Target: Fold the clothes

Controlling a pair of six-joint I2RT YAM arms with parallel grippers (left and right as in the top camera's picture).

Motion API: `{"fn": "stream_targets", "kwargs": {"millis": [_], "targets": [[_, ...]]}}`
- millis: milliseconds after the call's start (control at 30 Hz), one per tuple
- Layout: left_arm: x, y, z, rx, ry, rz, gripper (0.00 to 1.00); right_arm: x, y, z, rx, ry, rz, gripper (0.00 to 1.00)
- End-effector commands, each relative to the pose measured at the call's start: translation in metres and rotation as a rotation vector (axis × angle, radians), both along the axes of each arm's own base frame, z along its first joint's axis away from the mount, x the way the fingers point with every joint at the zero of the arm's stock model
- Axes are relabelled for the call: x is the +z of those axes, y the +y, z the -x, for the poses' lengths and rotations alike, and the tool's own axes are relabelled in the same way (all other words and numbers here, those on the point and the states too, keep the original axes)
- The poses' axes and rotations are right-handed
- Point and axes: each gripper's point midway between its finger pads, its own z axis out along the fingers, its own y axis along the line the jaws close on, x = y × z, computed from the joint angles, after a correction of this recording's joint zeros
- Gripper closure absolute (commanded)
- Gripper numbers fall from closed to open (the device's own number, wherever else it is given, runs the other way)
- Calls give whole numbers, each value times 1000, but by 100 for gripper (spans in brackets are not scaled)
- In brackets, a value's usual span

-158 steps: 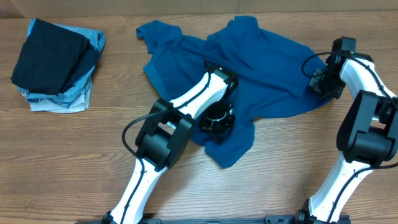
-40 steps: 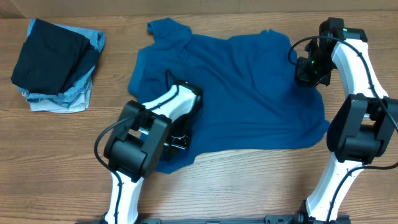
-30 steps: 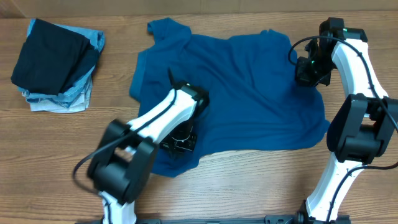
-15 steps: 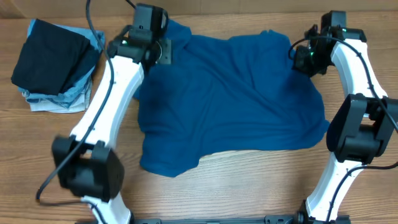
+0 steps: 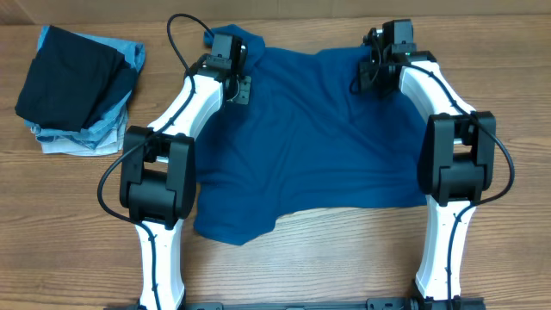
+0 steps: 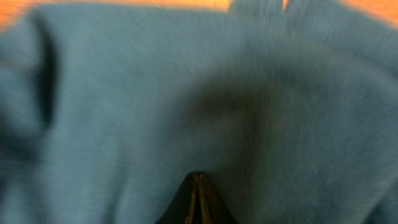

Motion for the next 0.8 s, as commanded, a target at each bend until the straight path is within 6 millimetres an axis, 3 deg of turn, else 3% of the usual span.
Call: {"fn": "stream_targets", "kwargs": {"millis": [0, 167, 400, 600, 633, 700, 733, 767], "targets": [[-13, 1, 6, -26, 41, -17, 96, -9, -16, -1, -68, 12, 62, 96], [-48, 15, 21, -7, 133, -70, 96, -14, -18, 5, -70, 40, 70, 96], [-60, 40, 72, 24, 346, -171, 96, -28, -60, 39, -151, 188, 198, 96], [-60, 47, 80, 115, 376, -182, 96, -29, -96, 45, -217, 212, 189, 93], [-56, 46, 76, 118, 363, -177, 96, -29, -98, 45, -220, 211, 189, 92], [-27, 40, 48, 121, 280, -152, 96, -28, -98, 43, -221, 202, 188, 91], [2, 35, 28, 123, 215, -133, 96, -28, -93, 40, -210, 192, 161, 91], [40, 30, 7, 126, 135, -109, 89, -27, -86, 37, -194, 181, 122, 91]]}}
